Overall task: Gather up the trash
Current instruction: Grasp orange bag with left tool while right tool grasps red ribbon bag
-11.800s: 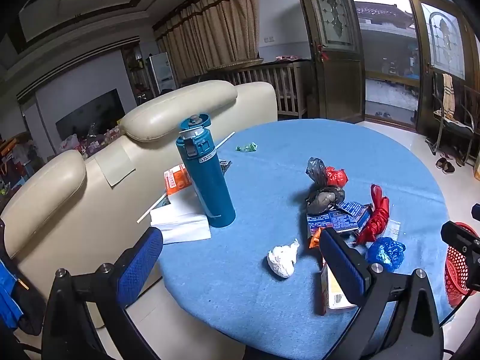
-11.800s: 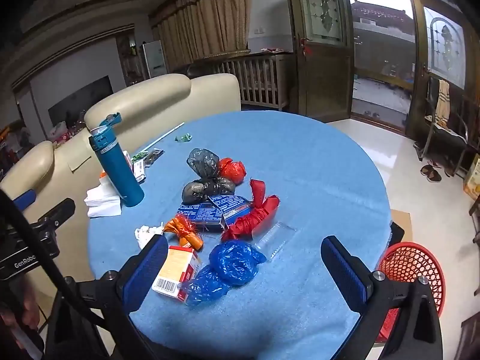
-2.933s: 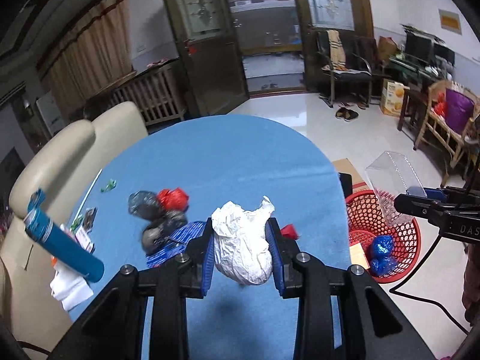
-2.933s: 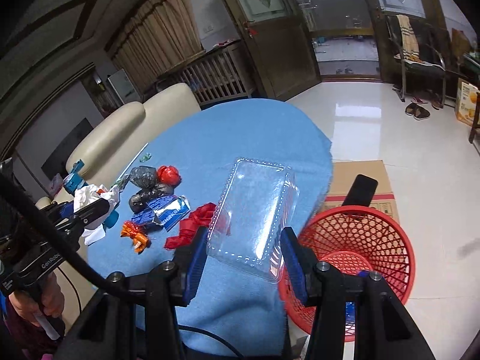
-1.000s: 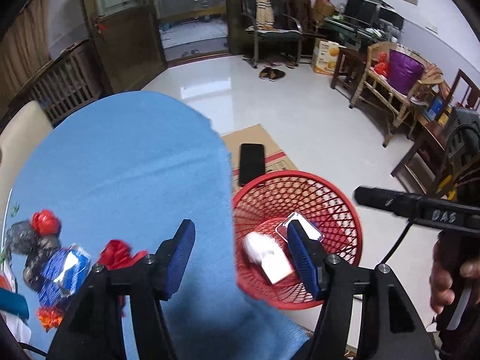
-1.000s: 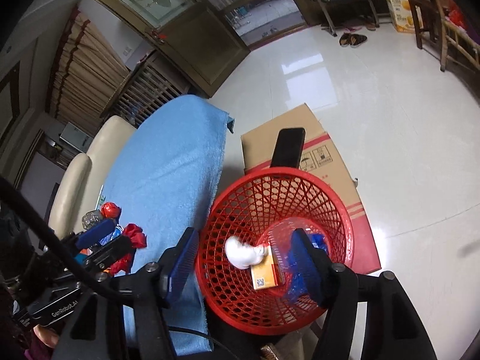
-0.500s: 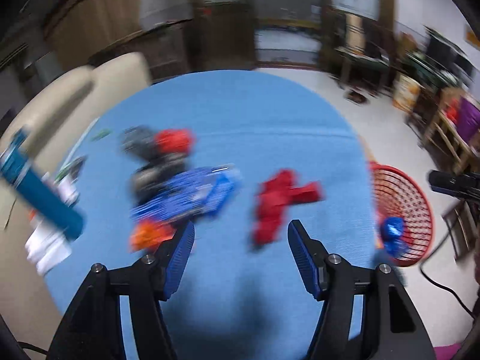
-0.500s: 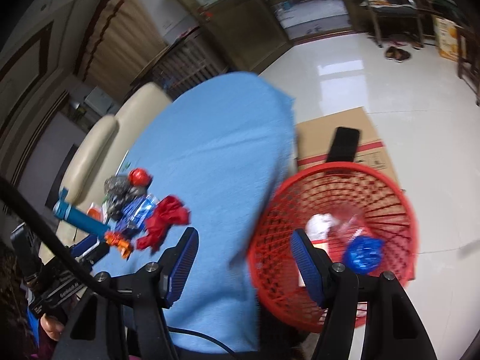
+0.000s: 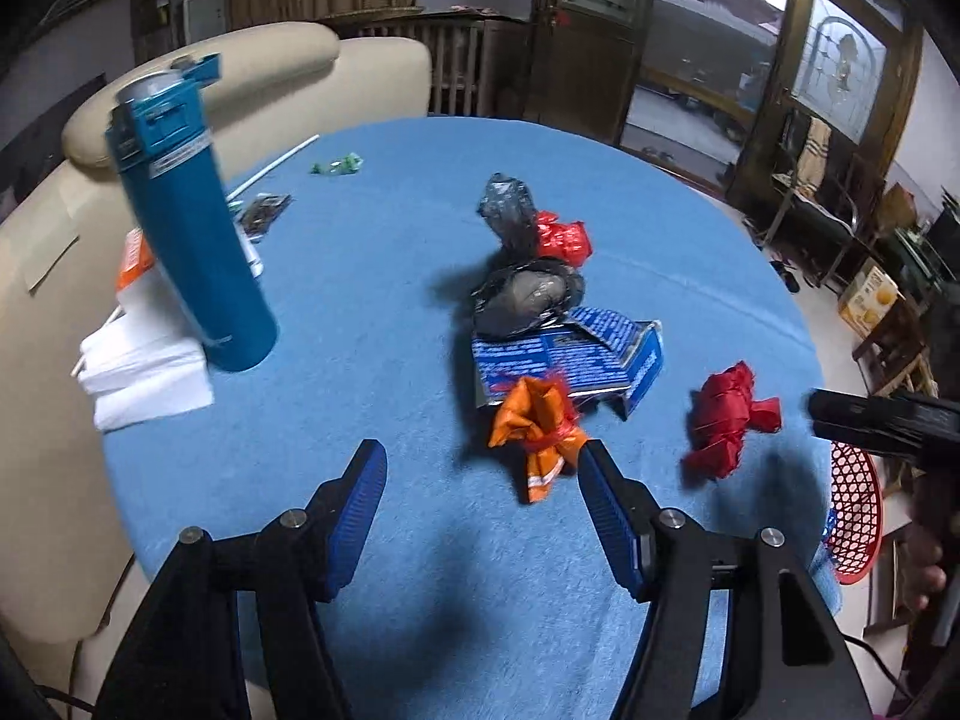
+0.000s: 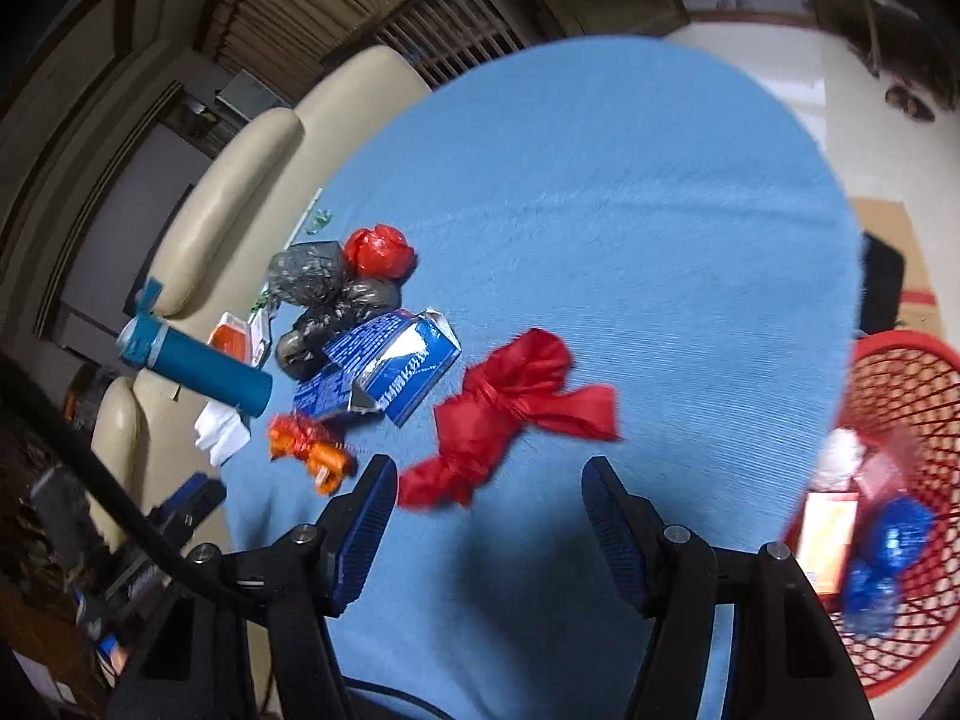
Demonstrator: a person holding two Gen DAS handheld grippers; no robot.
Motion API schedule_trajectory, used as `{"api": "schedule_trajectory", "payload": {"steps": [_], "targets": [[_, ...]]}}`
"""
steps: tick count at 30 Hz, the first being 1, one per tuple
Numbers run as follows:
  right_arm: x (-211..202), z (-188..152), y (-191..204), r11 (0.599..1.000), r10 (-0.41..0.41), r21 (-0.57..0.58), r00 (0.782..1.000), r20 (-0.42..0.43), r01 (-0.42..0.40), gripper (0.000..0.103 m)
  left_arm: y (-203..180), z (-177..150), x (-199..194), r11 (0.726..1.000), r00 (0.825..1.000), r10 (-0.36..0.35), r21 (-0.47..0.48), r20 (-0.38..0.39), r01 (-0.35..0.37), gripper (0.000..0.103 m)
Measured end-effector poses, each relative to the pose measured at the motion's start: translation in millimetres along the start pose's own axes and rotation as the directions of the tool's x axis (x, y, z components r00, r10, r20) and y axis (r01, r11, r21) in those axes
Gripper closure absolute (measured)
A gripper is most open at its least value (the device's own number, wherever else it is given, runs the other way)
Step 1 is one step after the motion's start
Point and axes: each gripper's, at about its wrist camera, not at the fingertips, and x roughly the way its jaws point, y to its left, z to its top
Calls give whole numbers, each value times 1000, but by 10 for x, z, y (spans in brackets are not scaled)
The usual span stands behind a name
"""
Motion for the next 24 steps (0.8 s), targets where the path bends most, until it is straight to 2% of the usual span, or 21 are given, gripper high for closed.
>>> {"api": "schedule_trajectory", "payload": {"steps": [3,6,10,12,13,14,18,21,24], "targets": [[254,95,30,999,-17,37,999,-30,18,35,-89,74,158,1000,999,-25,9,-21,25,36],[457,150,82,998,-30,51,998,-62,33,36,-115,134,372,998,995,-61,-28,-74,59,36],[637,190,132,995,-84,53,994,-63,88,53,-119,159,635,994,989,-82,-85,-123,72,36],[721,198,166,993,-107,33,992,-63,110,55,-99,162,731,991,986,-95,-110,-135,81,37],[739,195,179,993,-116,25,992,-59,117,56,-89,167,763,990,985,-98,-118,-141,81,45],[756,190,196,993,-117,19,992,-54,118,59,-80,165,800,987,983,-111,-128,-148,93,58],[726,130,320,987,-150,-67,989,-19,149,64,-30,152,804,983,982,-131,-145,-134,111,61],[622,54,366,985,-136,-102,991,7,136,64,-26,132,743,985,985,-121,-140,-122,103,63],[403,-44,443,976,-134,-166,989,68,144,64,-25,93,620,987,989,-107,-131,-107,92,64]]}}
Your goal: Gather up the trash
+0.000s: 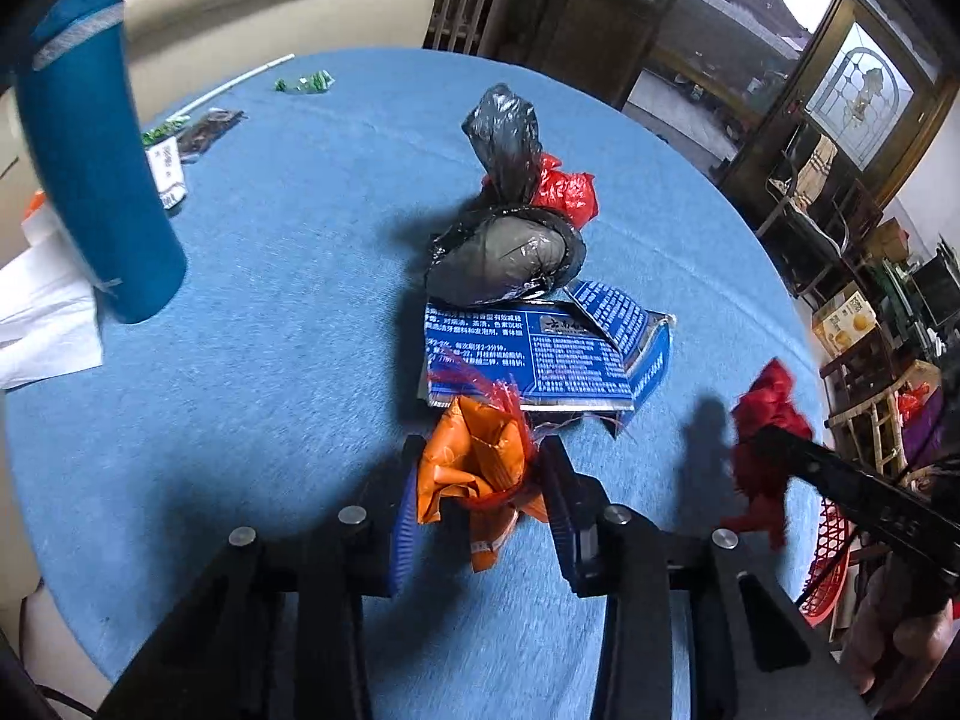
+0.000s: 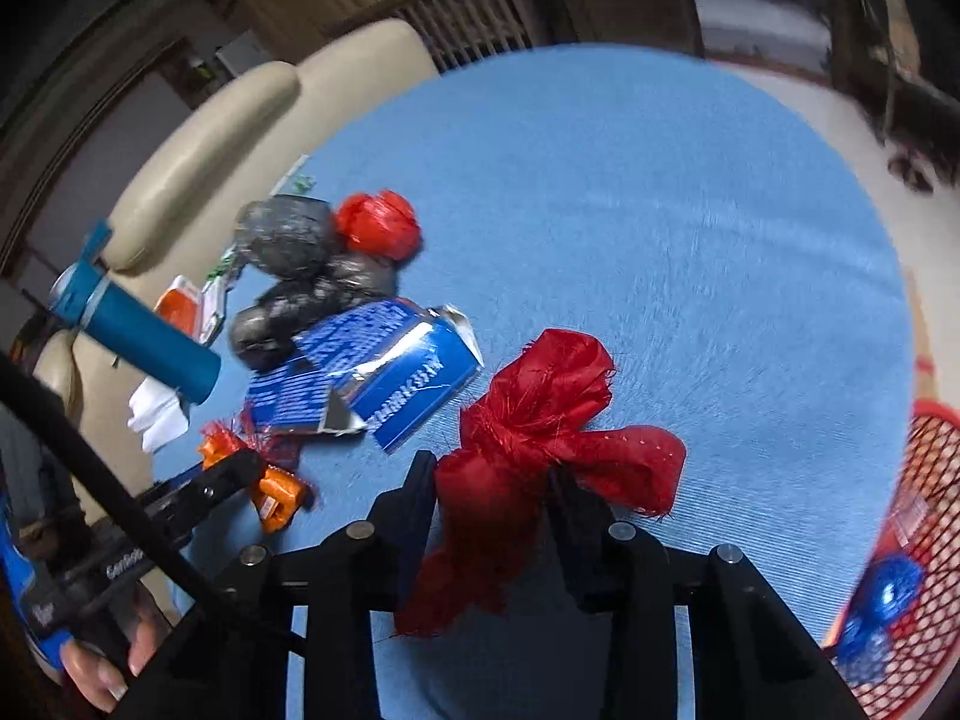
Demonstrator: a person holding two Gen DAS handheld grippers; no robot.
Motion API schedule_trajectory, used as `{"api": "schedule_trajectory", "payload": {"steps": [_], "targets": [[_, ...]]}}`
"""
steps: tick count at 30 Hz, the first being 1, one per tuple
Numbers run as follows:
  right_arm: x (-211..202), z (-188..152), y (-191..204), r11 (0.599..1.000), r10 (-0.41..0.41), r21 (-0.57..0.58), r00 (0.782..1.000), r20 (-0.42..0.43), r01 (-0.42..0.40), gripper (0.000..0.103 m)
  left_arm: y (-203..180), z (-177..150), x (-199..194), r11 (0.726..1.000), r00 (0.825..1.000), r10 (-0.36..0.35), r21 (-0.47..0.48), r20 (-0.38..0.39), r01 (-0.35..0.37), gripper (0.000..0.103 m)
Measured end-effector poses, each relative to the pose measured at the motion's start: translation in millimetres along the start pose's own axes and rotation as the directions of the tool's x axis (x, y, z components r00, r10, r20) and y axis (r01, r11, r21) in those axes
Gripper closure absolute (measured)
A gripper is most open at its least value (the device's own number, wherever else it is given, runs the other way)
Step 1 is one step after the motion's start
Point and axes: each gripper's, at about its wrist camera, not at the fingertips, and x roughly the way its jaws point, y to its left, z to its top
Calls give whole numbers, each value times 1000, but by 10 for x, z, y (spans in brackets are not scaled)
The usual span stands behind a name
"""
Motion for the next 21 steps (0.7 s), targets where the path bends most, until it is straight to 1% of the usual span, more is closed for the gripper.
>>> {"api": "schedule_trajectory", "payload": {"steps": [3,7,10,14,21], "targets": [[-255,-81,14,999,7,-43,998,68,-4,64,-31,-59,-159,999,999,27,22,29,-28,64],[-533,-167,-39,999,26,-33,989,142,-21,64,-171,-95,-420,998,996,38,55,86,-43,64],[-763,-234,-75,999,29,-29,981,191,-24,64,-338,-112,-634,992,989,59,100,134,-73,64],[-1059,-318,-125,999,16,-37,967,253,-7,64,-556,-169,-853,981,979,84,158,188,-115,64],[-1485,-451,-249,999,-1,-36,941,340,14,64,-855,-274,-1050,961,970,67,247,232,-126,64]]}}
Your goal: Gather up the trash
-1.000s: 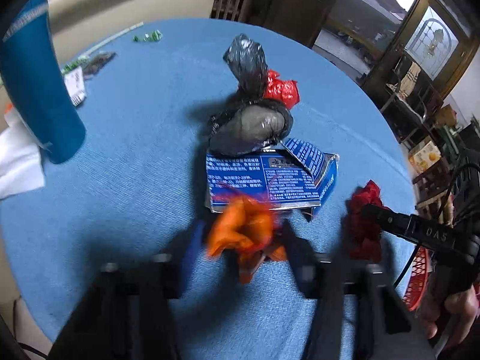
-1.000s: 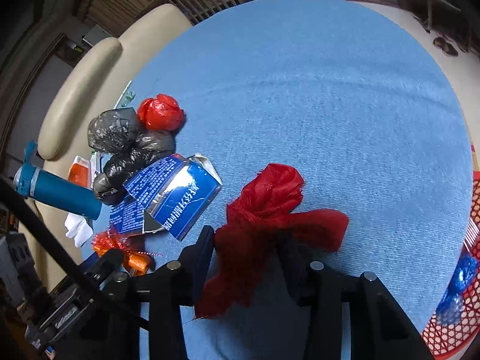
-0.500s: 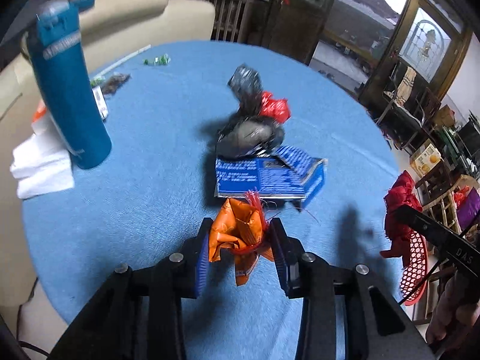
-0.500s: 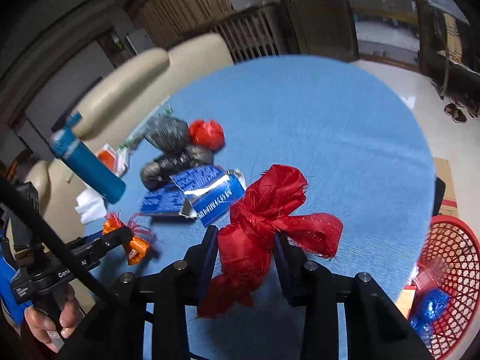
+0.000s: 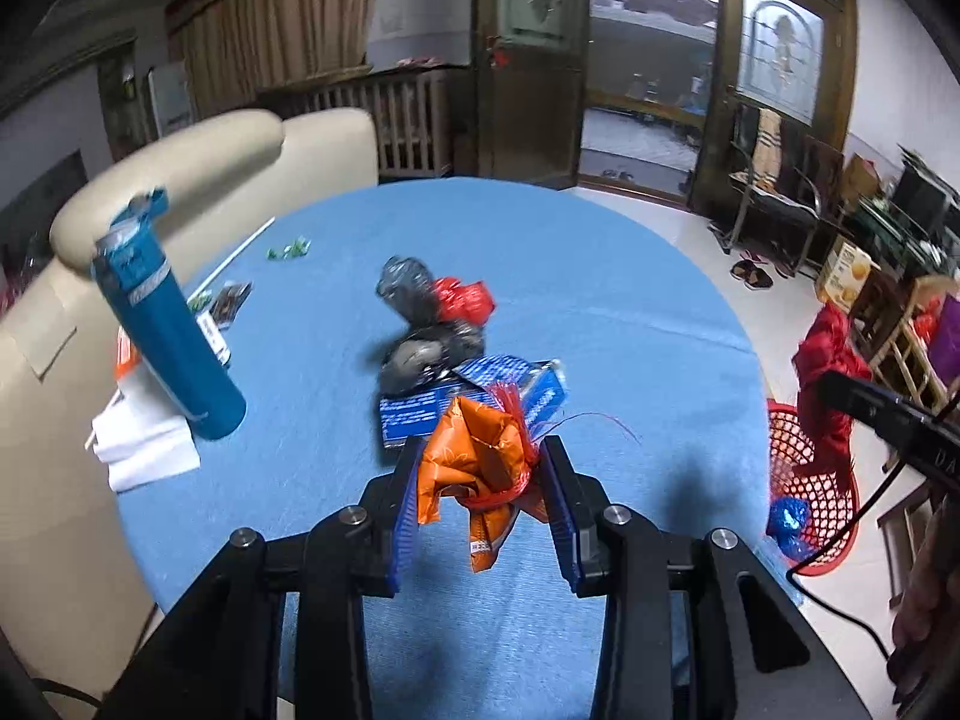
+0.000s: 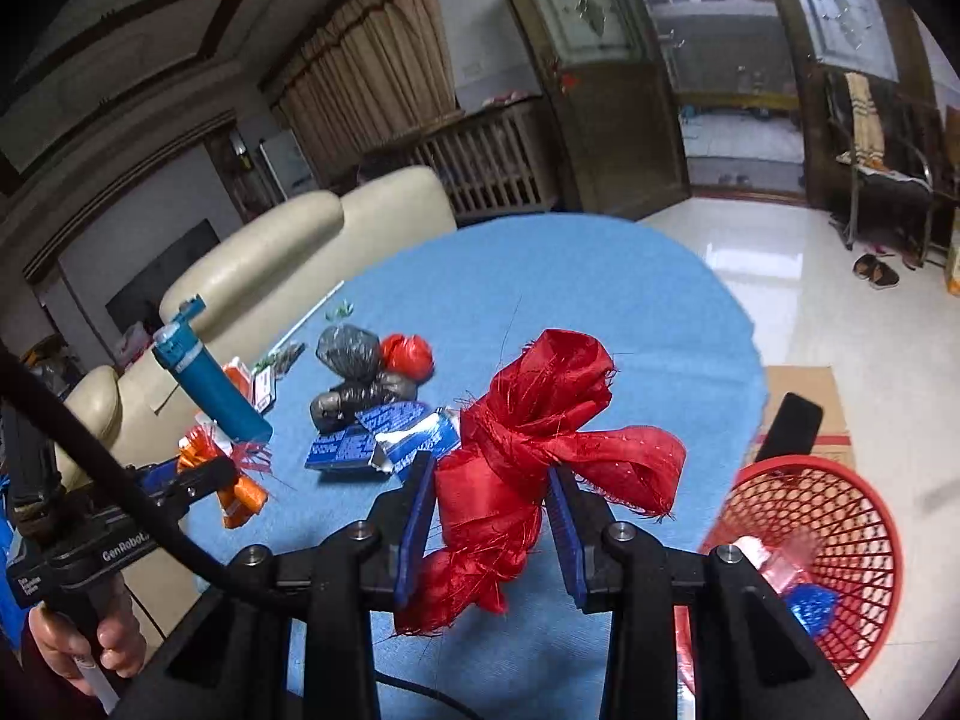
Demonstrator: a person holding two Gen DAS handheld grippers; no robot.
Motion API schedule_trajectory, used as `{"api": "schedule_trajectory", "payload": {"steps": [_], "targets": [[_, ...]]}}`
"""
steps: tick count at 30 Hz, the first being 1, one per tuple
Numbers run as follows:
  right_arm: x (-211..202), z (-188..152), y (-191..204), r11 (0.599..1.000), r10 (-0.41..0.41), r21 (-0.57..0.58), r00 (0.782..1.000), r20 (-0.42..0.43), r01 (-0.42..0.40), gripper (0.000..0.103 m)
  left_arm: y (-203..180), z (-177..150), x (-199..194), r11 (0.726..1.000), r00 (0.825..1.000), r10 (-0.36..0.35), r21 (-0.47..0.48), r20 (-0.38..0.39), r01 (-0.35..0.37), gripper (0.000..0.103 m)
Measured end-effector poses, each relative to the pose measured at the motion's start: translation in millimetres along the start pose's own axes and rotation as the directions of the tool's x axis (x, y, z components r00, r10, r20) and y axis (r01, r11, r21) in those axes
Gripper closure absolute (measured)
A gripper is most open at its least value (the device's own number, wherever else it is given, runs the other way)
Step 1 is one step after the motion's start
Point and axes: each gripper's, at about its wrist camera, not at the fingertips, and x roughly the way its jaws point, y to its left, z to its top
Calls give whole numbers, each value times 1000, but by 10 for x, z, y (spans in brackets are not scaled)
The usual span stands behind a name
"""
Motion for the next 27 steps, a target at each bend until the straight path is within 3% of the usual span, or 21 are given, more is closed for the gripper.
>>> {"api": "schedule_trajectory", "payload": {"steps": [14,27], "targets": [[-433,-24,-99,999,30,-34,993,116,-26,64,-188,48,-204,998,999,39,43,31,-40,64],[-734,-41,-521,1000,12,26,983,182,-17,64,-404,91,-247,995,999,44,84,30,-46,64]]}}
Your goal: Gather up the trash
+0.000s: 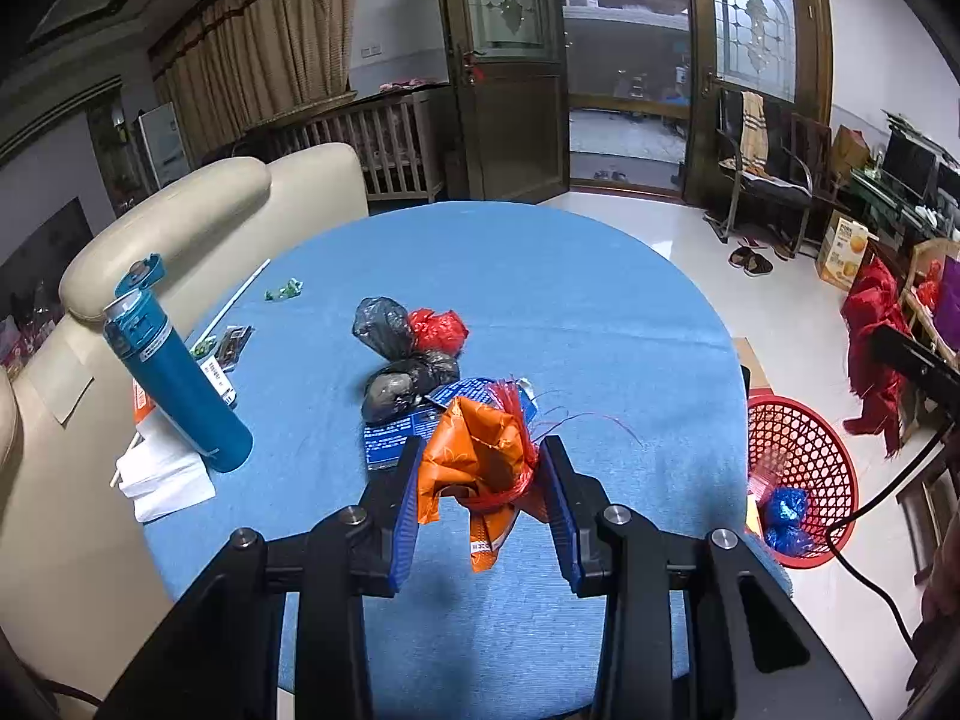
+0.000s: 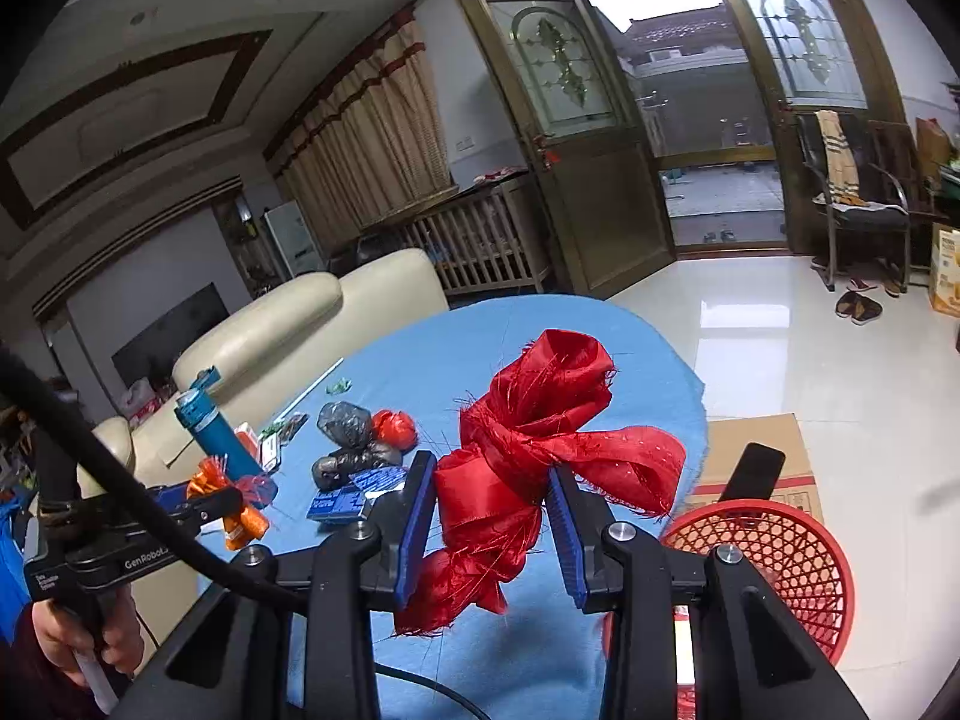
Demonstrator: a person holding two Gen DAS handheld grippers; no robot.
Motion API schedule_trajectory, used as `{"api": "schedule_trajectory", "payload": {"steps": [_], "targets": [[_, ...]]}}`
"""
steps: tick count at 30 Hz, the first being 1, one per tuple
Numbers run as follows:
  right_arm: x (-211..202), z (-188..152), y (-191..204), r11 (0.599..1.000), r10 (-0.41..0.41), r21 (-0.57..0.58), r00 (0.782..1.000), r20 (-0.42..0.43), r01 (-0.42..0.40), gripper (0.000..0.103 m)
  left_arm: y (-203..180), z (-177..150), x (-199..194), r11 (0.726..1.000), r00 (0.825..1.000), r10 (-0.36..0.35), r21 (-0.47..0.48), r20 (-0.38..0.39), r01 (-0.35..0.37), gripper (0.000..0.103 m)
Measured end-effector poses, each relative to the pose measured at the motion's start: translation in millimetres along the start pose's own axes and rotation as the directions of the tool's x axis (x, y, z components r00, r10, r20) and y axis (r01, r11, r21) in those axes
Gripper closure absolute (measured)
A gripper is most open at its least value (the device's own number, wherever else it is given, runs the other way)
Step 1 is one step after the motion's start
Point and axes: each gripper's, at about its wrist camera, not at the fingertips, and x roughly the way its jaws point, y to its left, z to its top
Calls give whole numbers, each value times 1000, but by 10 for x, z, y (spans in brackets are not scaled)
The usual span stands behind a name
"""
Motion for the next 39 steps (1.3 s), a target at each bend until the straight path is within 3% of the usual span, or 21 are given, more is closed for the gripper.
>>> {"api": "schedule_trajectory", "payload": {"steps": [13,39], "targets": [[-229,41,-313,999,-15,47,999,49,13,64,-225,70,-36,999,1000,2,48,9,-2,64],[-501,38,-578,992,-55,114,995,78,46,64,-914,403,-188,980,994,-93,180,60,81,64]]}}
